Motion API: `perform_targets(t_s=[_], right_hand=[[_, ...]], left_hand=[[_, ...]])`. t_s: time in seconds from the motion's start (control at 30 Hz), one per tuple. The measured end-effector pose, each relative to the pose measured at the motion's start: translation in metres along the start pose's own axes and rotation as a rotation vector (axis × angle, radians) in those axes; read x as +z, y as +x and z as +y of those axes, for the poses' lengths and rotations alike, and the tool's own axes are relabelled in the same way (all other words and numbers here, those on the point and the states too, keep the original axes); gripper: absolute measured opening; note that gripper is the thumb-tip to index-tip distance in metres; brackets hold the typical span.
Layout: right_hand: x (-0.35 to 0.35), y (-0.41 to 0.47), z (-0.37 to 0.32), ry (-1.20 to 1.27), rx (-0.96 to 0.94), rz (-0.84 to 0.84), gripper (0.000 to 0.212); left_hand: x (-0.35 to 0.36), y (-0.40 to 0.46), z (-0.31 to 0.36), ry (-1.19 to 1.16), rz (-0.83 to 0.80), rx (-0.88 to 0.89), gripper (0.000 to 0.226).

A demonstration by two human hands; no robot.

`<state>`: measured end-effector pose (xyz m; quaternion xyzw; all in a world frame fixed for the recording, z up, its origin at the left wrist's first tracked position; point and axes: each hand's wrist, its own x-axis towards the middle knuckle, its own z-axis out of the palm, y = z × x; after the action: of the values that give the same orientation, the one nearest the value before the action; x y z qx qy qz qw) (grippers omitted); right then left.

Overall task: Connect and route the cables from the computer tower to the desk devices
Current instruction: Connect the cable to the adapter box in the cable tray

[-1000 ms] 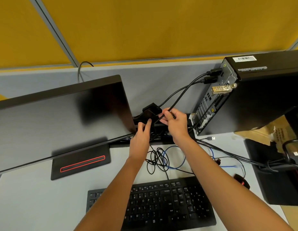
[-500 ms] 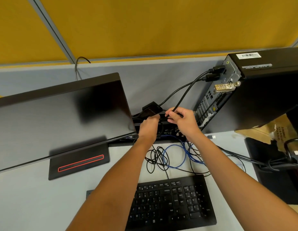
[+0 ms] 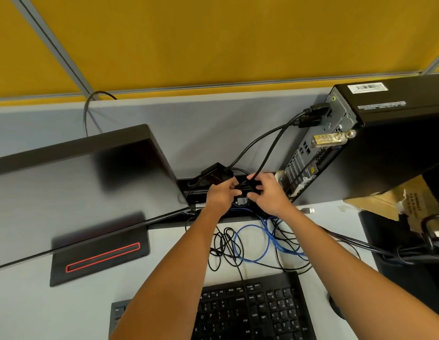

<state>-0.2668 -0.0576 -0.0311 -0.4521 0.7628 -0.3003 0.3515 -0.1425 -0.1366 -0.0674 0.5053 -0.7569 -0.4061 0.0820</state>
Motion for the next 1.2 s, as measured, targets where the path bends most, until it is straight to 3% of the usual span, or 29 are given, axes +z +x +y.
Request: perform_targets(t_s=[0.1, 0.23, 0.33, 0.5, 0.63, 0.7, 0.77, 0.87, 1.0, 1.1, 1.2], right_hand=[[0.011, 0.007, 0.009, -0.282, -0.046, 0.025, 0.046], [0.018, 0.016, 0.016, -0.470, -0.156, 0.152, 0.024], [0.018, 0.024, 0.016, -0.389, -0.104, 0.223, 0.026], [0.014, 0.032, 0.017, -0.379, -0.080, 0.287, 0.021], [0.008, 0.033, 0.009, -0.494, 0.034, 0.208, 0.024], [0.002, 0.028, 0.005, -0.369, 0.130, 0.129, 0.027], [0.002, 0.016, 0.003, -0.211, 0.205, 0.108, 0.029], [0.010, -0.011, 0.001, -0.245, 0.271, 0.080, 0.029], [0.018, -0.029, -0.006, -0.466, -0.078, -0.045, 0.058], [0.023, -0.021, -0.004, -0.802, -0.175, -0.184, 0.077], [0.032, -0.010, -0.007, -1.040, -0.187, -0.164, 0.058]], left_hand=[[0.008, -0.011, -0.010, 0.102, -0.041, 0.065, 0.021], [0.019, -0.022, -0.015, 0.261, 0.007, 0.080, 0.028], [0.027, -0.024, -0.004, 0.423, 0.118, 0.002, 0.031], [0.039, -0.016, 0.013, 0.243, 0.159, -0.152, 0.021], [0.024, -0.004, 0.006, 0.178, -0.026, -0.101, 0.019], [0.022, -0.002, -0.001, 0.176, -0.116, -0.082, 0.021], [0.024, 0.000, 0.000, 0.163, -0.105, -0.084, 0.017], [0.031, 0.006, 0.006, 0.097, -0.052, -0.089, 0.014], [0.039, 0.002, 0.007, 0.155, -0.046, -0.085, 0.019], [0.038, -0.009, 0.002, 0.117, -0.117, -0.070, 0.018], [0.021, -0.020, -0.005, 0.113, -0.222, -0.012, 0.018]])
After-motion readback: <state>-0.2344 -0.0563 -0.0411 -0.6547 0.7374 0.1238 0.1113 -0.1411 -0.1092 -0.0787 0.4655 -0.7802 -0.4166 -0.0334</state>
